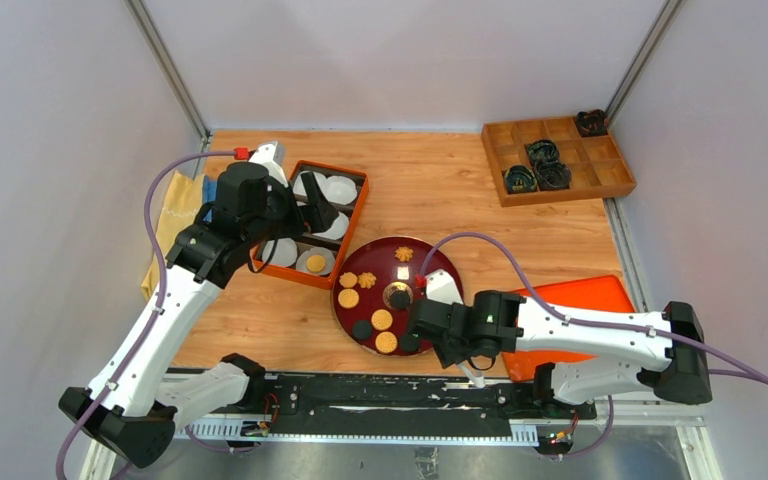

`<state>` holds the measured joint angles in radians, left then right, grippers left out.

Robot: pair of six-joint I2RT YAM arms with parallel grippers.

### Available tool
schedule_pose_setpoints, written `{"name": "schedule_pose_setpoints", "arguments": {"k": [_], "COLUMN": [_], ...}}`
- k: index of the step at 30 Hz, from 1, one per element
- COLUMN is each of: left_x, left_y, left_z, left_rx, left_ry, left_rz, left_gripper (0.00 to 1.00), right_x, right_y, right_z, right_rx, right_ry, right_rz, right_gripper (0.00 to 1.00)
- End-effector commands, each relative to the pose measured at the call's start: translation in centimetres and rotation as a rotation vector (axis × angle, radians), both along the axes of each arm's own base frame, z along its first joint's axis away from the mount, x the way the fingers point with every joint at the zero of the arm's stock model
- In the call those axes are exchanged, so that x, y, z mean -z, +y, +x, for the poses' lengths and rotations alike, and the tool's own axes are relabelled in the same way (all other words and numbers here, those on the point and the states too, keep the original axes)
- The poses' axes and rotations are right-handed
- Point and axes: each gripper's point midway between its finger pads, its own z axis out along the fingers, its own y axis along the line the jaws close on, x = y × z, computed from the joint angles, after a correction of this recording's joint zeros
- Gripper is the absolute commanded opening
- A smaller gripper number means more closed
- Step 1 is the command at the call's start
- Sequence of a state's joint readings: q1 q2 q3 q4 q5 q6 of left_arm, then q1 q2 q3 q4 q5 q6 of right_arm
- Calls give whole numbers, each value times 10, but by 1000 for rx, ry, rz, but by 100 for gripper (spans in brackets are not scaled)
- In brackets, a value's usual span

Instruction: Pack the cookies

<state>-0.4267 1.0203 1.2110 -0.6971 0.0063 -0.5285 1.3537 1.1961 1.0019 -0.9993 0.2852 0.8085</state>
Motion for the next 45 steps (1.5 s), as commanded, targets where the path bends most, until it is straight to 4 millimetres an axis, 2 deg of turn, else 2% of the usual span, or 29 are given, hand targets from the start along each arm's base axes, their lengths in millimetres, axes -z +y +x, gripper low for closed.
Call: {"name": "schedule_pose_setpoints", "arguments": {"k": [1,7,17,23,28,32,38,45], "left_x": [0,-1,4,7,7,9,13,11], "left_y": [-4,-5,-4,-4,-5,-3,-2,-2], "left_z": [1,2,0,0,1,1,0,-1], "left_rx": [18,21,18,16,18,17,15,19], "left_ry": [-4,-11,2,8,7,7,10,4], "left_rz": [-23,-22,-20,-21,-21,-12,-4,-4], "left_gripper": [100,100,100,100,100,100,100,100], "right_x": [-16,-17,-9,-1,-1,5,7,7], "right_y": [-21,-17,4,10,18,22,30,45], "right_z": [8,13,1,8,22,30,32,25], "right_rx": [77,52,-23,-29,-5,13,-1,-43], "right_ry": [-73,-97,-25,-52,-94,-92,-83,-35], "right_rz": [-40,-47,1,-27,-42,-36,-20,12], "right_gripper": [46,50,50,52,56,56,50,27]}}
